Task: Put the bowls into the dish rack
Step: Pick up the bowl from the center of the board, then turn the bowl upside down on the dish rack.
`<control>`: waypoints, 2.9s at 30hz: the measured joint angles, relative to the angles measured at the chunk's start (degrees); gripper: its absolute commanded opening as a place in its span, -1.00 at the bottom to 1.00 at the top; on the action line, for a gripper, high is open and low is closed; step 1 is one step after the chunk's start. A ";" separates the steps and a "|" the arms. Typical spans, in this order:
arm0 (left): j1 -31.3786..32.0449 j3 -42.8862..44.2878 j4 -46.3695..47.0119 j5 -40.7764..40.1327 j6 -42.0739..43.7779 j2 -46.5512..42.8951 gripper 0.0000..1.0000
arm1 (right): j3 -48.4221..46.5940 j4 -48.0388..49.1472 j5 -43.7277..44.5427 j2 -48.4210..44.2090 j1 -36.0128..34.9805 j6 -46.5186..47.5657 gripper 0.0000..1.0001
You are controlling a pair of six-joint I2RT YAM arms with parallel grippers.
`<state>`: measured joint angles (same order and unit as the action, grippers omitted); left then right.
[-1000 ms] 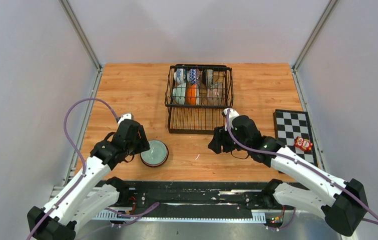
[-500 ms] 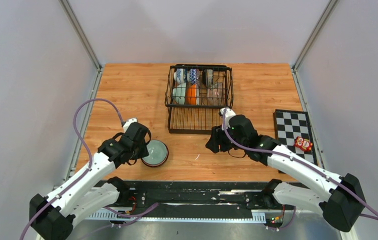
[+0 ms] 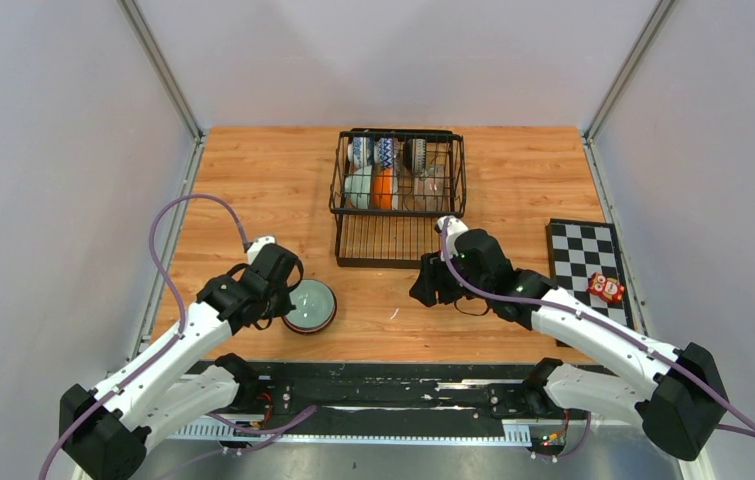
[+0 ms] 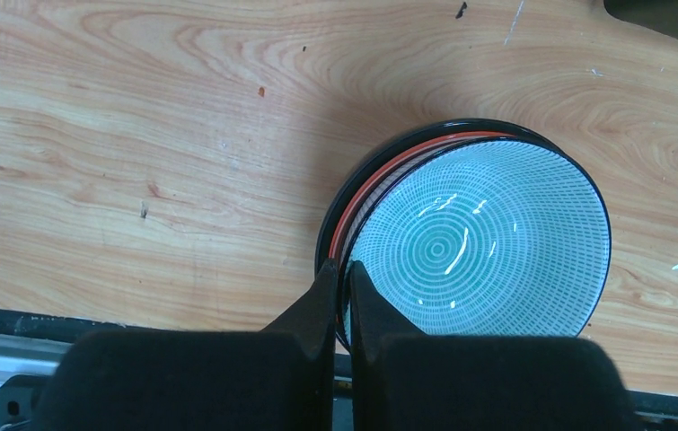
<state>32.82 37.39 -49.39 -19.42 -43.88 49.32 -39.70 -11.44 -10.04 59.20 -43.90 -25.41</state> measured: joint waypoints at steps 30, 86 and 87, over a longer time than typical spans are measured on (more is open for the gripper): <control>0.00 5.79 -0.57 5.55 7.50 -8.31 -1.00 | -3.52 5.03 -6.43 -0.61 -2.34 -3.93 0.30; 0.00 8.07 5.84 20.81 17.07 -7.80 0.00 | -35.04 -12.33 20.52 31.74 -21.51 1.64 -0.95; 0.00 8.07 5.62 20.81 17.16 -7.48 0.01 | -35.30 -12.59 20.85 31.80 -21.66 1.81 -0.95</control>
<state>32.82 45.45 -43.77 1.39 -26.72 41.85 -75.00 -24.03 10.81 91.00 -65.56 -23.59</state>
